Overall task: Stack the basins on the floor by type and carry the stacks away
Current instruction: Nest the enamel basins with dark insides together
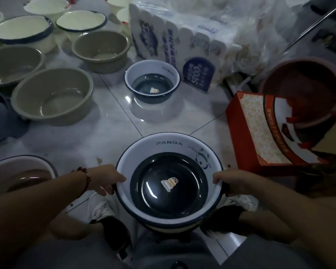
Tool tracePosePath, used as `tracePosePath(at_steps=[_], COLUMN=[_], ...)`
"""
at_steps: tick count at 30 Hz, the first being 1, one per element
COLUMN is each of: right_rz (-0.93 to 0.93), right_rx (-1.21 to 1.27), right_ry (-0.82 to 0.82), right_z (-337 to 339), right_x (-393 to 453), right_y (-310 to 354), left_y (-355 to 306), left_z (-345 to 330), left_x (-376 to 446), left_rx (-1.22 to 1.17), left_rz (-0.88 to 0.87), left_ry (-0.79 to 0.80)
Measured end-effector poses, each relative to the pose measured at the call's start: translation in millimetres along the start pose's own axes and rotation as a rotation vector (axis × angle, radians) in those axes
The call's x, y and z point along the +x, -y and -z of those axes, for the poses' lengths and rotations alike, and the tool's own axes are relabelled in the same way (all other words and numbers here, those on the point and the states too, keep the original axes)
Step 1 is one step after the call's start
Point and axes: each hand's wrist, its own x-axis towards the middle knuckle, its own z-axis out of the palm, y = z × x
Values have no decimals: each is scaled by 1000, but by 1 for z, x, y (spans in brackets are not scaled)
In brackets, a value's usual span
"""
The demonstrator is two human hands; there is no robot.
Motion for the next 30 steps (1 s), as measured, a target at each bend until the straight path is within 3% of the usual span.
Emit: tracePosePath(at_steps=[14, 20, 30], right_rz=[-104, 177, 264], right_rx=[-234, -220, -520], right_ry=[-140, -219, -254], right_z=[-36, -42, -27], right_x=[85, 110, 135], right_y=[10, 25, 43], left_y=[20, 20, 15], left_z=[-6, 10, 11], left_x=[64, 96, 122], left_rx=[392, 440, 618], left_rz=[-165, -152, -71], left_ry=[-46, -128, -73])
